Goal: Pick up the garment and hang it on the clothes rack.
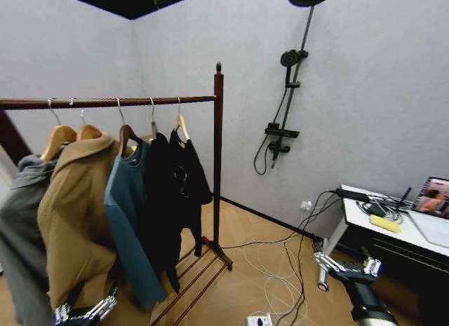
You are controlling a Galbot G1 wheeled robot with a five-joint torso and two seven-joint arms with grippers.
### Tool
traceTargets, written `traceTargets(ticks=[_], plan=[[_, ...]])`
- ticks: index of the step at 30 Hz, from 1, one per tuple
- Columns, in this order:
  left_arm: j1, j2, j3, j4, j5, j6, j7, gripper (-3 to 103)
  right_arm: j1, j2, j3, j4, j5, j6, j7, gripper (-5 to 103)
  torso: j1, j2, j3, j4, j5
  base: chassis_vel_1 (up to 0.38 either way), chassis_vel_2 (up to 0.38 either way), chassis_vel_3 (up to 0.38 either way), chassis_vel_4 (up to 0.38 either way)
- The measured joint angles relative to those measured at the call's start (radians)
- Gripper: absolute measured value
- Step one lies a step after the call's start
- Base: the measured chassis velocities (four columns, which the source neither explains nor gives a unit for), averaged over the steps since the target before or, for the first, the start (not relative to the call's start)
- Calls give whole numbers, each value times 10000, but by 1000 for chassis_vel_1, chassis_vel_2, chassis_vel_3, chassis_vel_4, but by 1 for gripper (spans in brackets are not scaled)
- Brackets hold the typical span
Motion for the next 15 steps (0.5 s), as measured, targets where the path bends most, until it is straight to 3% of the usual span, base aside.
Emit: traceTargets(ticks=[15], plan=[[0, 0, 0, 0, 0, 0, 2, 100, 13, -8, -9, -10, 13, -15, 2, 100, 2, -1, 0, 0, 0, -50, -80, -75, -44]])
